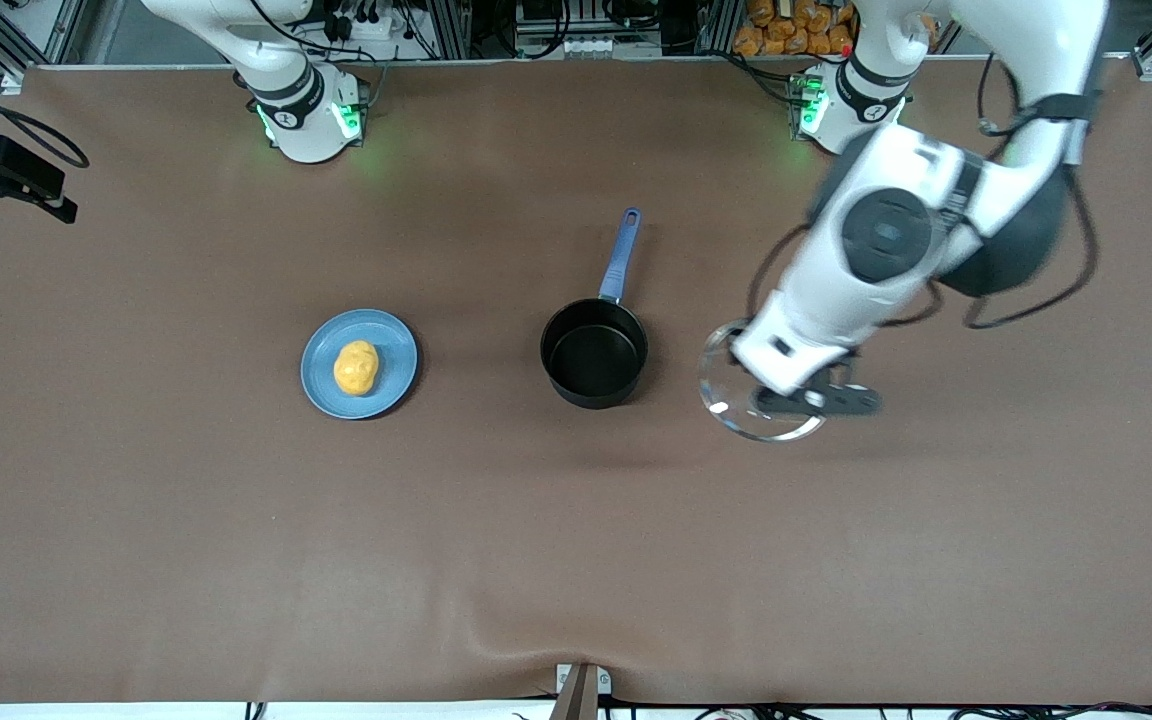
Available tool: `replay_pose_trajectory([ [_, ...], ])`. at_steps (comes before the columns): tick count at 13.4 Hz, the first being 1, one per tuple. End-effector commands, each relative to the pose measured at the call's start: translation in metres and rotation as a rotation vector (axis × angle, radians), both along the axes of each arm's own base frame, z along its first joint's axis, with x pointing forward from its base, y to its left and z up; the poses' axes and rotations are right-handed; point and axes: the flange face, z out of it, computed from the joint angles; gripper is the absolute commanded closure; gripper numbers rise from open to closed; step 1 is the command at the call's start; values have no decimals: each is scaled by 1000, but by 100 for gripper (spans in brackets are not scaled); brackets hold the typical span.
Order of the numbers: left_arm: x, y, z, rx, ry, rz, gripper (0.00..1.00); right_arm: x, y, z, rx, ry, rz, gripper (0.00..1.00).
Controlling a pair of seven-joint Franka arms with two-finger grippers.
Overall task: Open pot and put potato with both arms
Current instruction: 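Lift the glass lid off the saucepan and carry it aside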
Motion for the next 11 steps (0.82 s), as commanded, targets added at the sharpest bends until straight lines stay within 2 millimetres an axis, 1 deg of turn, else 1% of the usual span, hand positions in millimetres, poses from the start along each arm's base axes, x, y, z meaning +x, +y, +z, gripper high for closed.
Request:
replay_pose_trajectory([
  [1,5,46,-5,-1,29,-1,100,3,-3,-1,-3,5,-12,0],
  [2,13,71,-13,-3,40,-6,100,6,-5,-4,-3,10,-15,0],
  [3,18,92,-20,-8,42,-16,100,6,-7,-3,0,7,-21,0],
  [5,25,140,-48,-21,38,-31,100,7,-7,-4,3,8,-28,0],
  [6,25,160,-62,-30,31,-49,100,7,-4,-4,3,7,-25,0],
  [7,25,174,-74,-36,24,-58,100,10,-3,-7,3,10,-25,0],
  [8,26,192,-86,-41,21,-47,100,14,-5,-14,8,23,-28,0],
  [9,25,199,-95,-43,17,-49,100,23,-4,-29,9,51,-25,0],
  [10,22,201,-106,-45,10,-50,100,33,-1,-45,7,80,-7,0],
  [11,21,203,-119,-46,9,-50,100,40,2,-55,6,97,0,0],
])
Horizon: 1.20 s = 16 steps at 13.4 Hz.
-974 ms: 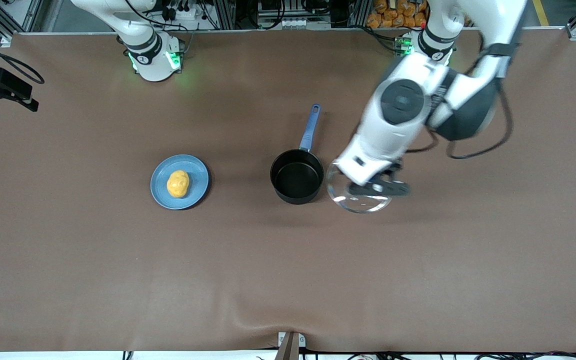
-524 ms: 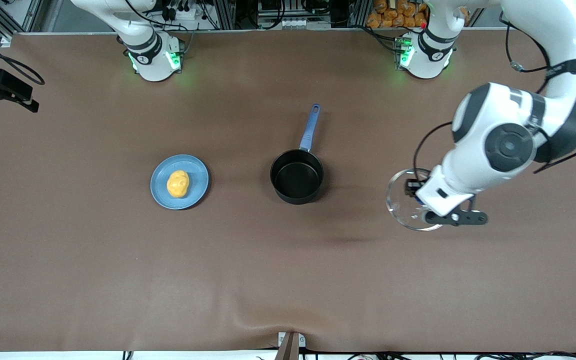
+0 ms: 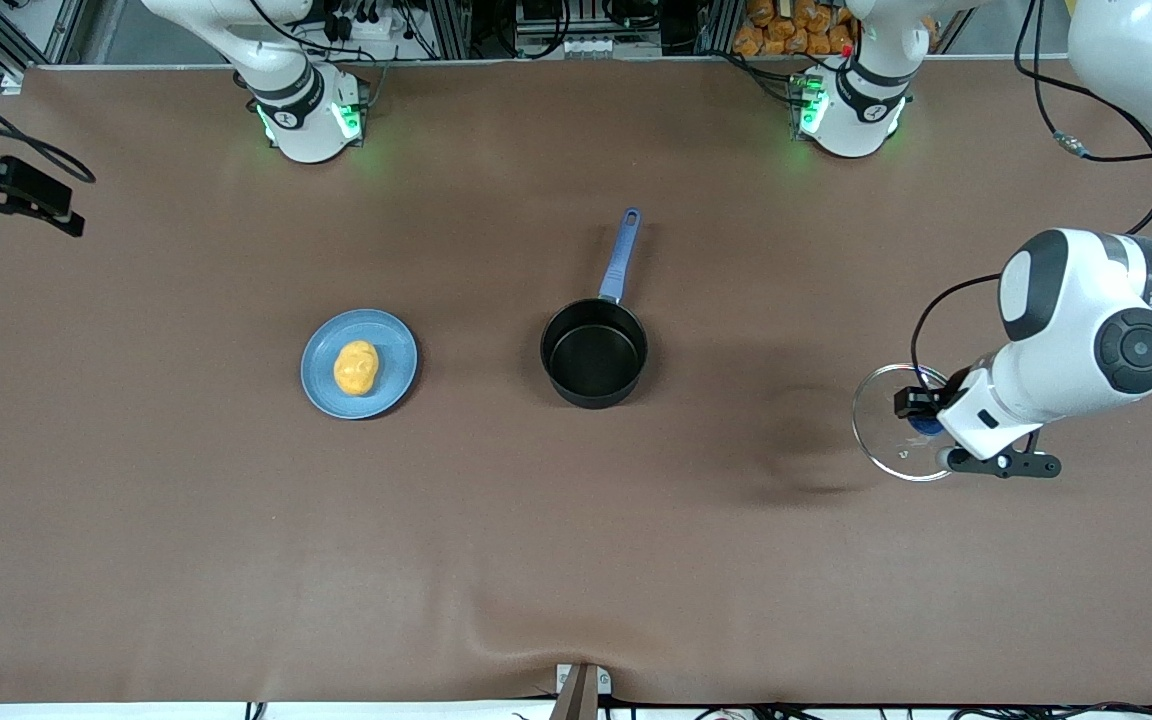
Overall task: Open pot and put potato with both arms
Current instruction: 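Lift the glass lid off the saucepan and carry it aside, then set the lid on the table while the right gripper reaches the potato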
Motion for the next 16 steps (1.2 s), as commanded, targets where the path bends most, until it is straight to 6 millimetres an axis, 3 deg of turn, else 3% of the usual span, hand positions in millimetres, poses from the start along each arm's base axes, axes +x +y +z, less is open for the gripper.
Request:
replay_pose_trajectory([
  [1,-10,11,-21,-9,-21,8,100,26,8,-30,-6,49,15,0],
  [2,-11,26,-36,-15,-20,17,100,30,8,-34,-7,53,16,0],
  [5,-13,61,-73,-41,-50,-5,100,58,8,-95,11,142,15,0],
  [8,-15,72,-97,-57,-74,-6,100,80,12,-129,10,131,20,0],
  [10,-15,67,-112,-66,-67,-9,100,84,31,-143,12,143,35,0],
  [11,-13,64,-111,-65,-72,-13,73,86,35,-155,17,154,40,0],
  [12,-13,64,-111,-66,-71,7,19,89,42,-166,16,159,50,0],
  [13,-12,65,-109,-63,-73,42,0,92,54,-181,14,159,67,0],
  [14,-10,62,-100,-59,-85,80,0,92,58,-199,13,153,70,0],
  [16,-3,61,-48,-48,-124,130,0,85,75,-229,-2,146,19,0],
])
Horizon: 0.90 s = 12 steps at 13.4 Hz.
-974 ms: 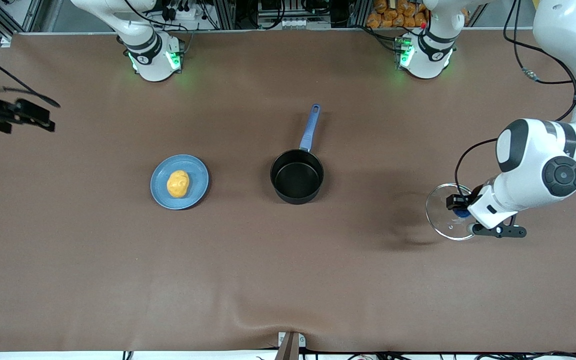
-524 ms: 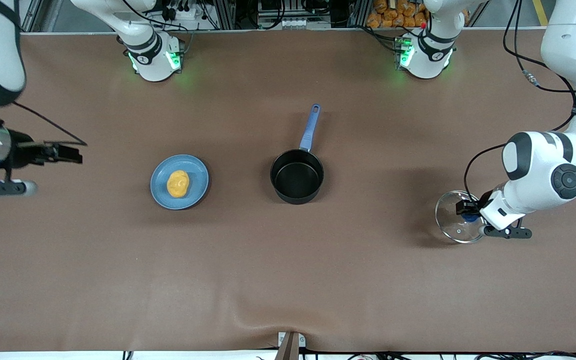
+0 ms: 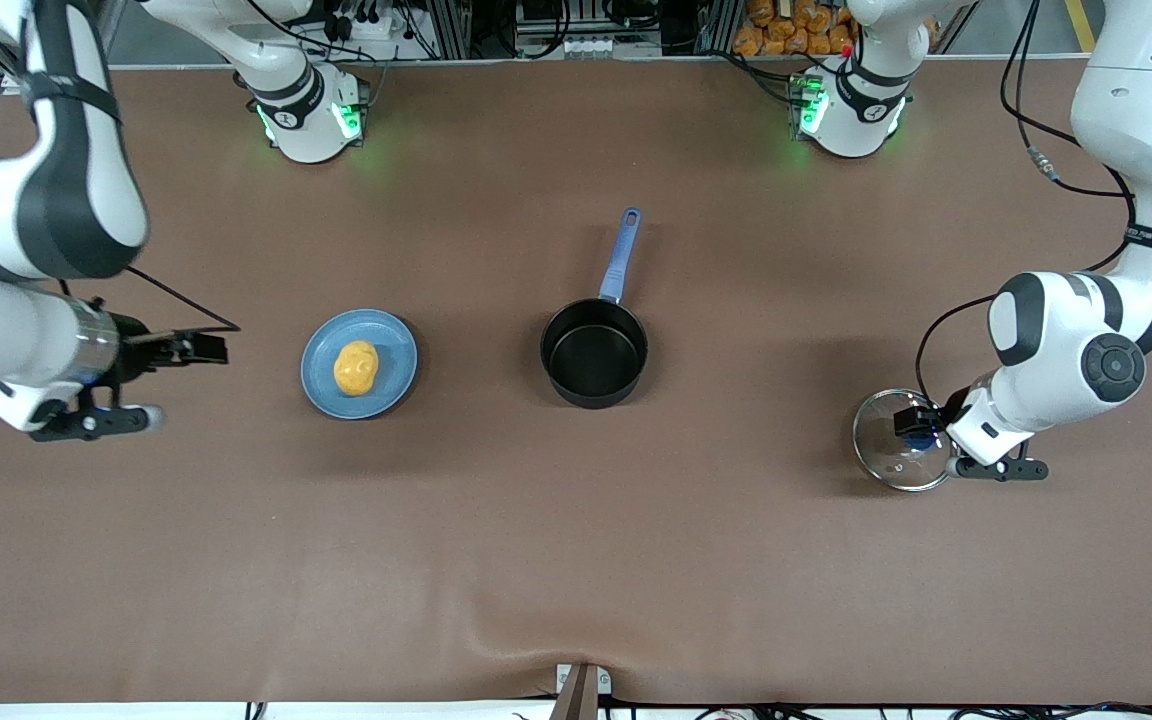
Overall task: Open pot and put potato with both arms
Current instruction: 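Set the lid on the table while the right gripper reaches the potato, then grasp the yellow potato on the blue plate with the right gripper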
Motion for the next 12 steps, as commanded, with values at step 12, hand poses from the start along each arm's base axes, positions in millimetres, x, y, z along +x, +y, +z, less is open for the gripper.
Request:
replay_pose_trajectory([
  [12,-30,-31,361,100,-41,52,0,-78,74,-187,8,-106,-88,0],
])
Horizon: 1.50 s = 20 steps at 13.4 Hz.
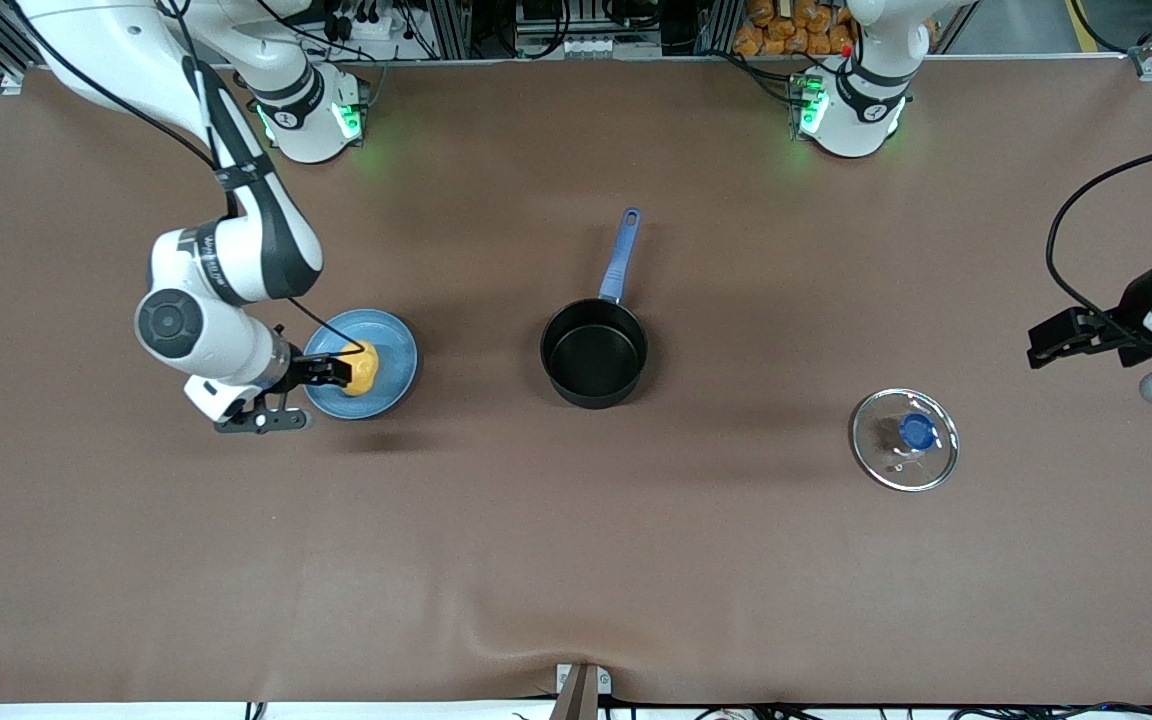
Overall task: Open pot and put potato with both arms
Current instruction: 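Grasp the yellow potato on the blue plate with the right gripper, then carry the potato with the right gripper over the open saucepan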
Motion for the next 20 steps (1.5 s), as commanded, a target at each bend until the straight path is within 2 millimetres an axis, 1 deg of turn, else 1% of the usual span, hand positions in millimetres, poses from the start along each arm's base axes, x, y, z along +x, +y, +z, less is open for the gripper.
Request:
replay_pose_trajectory([
  [1,-22,-8,34,7,3,24,0,-19,19,-7,27,-4,-80,0],
  [2,-27,-12,38,11,18,27,0,-21,25,-10,27,-13,-85,0],
  [4,-29,-19,41,-24,18,32,0,-25,25,-23,29,-34,-86,0],
  [6,-33,-18,49,-40,8,40,0,-29,24,-37,27,-35,-85,0],
  [7,-34,-20,50,-41,9,37,0,-32,24,-42,25,-34,-83,0],
  [8,-39,-21,57,-45,0,39,0,-36,24,-47,25,-45,-80,0],
  [10,-42,-19,61,-46,-2,34,0,-41,23,-60,25,-56,-86,0],
  [11,-49,-18,69,-42,-7,31,0,-42,23,-62,24,-48,-85,45],
  [12,-56,-17,70,-44,6,34,0,-41,24,-61,20,-37,-107,89],
  [13,-64,-19,74,-37,19,26,0,-39,25,-57,14,-20,-127,100],
  [14,-73,-33,81,-27,16,14,0,-32,29,-48,14,-6,-129,100],
  [15,-76,-36,80,-22,22,20,0,-25,39,-37,13,-6,-145,100],
  [16,-79,-33,79,-24,31,22,0,-13,53,-20,13,-12,-171,100],
  [17,-81,-33,79,-34,37,18,0,-2,78,3,16,-17,-186,100],
  [18,-85,-35,80,-36,40,25,0,10,107,31,23,-30,-189,100],
  [20,-83,-34,74,-59,54,14,0,28,169,68,77,-47,-184,100],
])
